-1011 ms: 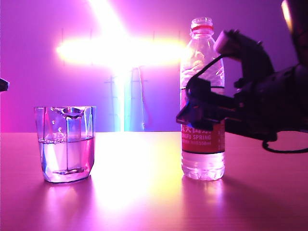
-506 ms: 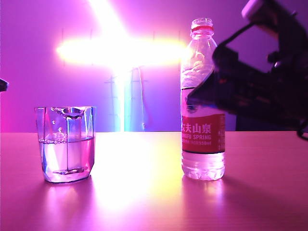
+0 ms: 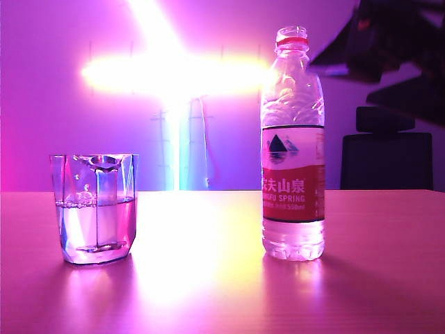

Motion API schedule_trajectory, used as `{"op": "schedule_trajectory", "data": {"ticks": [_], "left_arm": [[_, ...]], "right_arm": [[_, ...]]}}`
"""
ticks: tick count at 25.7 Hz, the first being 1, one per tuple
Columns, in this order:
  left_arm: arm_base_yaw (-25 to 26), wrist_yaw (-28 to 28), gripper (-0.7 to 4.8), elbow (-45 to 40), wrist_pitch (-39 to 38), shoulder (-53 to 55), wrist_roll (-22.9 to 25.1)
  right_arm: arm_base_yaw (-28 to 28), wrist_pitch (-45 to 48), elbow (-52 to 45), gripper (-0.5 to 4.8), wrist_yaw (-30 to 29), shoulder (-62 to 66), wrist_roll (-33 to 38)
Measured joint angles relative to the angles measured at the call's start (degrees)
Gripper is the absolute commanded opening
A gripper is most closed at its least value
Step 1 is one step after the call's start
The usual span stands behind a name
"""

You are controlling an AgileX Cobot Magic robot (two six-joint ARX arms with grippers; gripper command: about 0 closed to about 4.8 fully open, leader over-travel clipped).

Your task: Pick up the mineral water bottle on the table and pour water into the mug until it's half full.

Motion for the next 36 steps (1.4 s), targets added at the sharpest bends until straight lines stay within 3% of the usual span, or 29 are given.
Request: {"op": "schedule_trajectory", "data": {"ticks": [7, 10, 17, 32, 36], "left_arm": [[2.1, -0.04, -0.02, 0.0, -0.02, 0.0, 0.0], [2.1, -0.04, -0.02, 0.0, -0.02, 0.0, 0.0], [2.12, -0.04, -0.02, 0.0, -0.02, 0.0, 0.0], [2.1, -0.02, -0.02, 0.0, -0.02, 0.0, 0.0], [2.1, -0.02, -0.02, 0.02, -0.02, 0.0, 0.0]], "right_arm": [[0.0, -6.27, 0.0, 0.73, 0.2, -10.84, -0.02], [0.0, -11.23, -0.02, -0.08, 0.44, -17.0, -0.04], [-0.07, -28.22, -0.11, -0.08, 4.7, -31.89, -0.04], [-0.11, -38.01, -0.07, -0.08, 4.85, -44.87, -0.55], [-0.59, -40.0, -0.09, -0.08, 4.87, -46.27, -7.91]]}}
